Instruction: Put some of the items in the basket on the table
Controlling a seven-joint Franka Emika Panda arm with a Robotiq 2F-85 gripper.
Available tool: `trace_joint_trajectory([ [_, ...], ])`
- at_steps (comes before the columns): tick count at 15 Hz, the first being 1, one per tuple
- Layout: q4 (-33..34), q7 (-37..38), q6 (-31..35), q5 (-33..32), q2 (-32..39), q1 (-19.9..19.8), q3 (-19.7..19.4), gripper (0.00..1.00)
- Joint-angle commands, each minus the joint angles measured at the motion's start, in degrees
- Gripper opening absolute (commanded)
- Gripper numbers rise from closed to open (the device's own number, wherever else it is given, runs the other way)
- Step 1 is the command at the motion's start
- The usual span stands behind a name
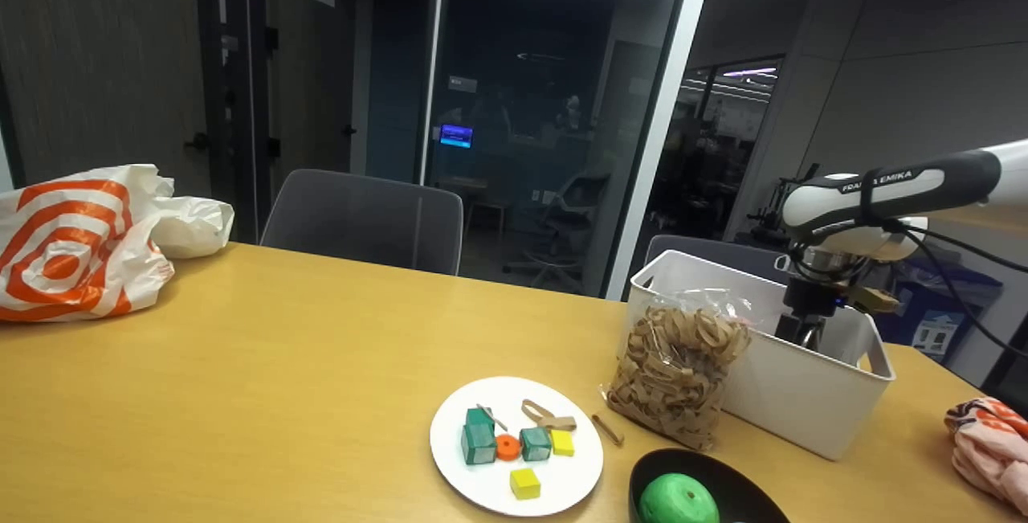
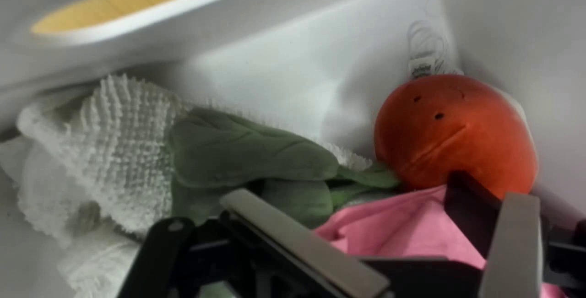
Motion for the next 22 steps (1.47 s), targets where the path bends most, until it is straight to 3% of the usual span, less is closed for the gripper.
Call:
trace_joint_trajectory([
  [1,0.36,0.45,-0.35,-0.72,0.39,-1.02,1.19,1.00],
  [4,0.31,0.42,-0.32,-0.68,0.56,-1.16,1.36,1.00],
  [12,-1.25,-0.41,-9.26,0.02,0.36,-3.59,1.07,1.00],
  [15,-3.25,-3.13,-5.27,-0.85,0.64,-4.24,1.09,0.98],
  [16,-4.75,-3.50,-1.50,-0.92,0.03,-4.10,1.14,0.73],
  [18,-7.45,-4.03,6.47,-2.94,-1.11,-3.02,0.64,0.73],
  [22,-11.15,-2.97,15.04,-3.11,-2.82,-3.02,0.86,0.42],
])
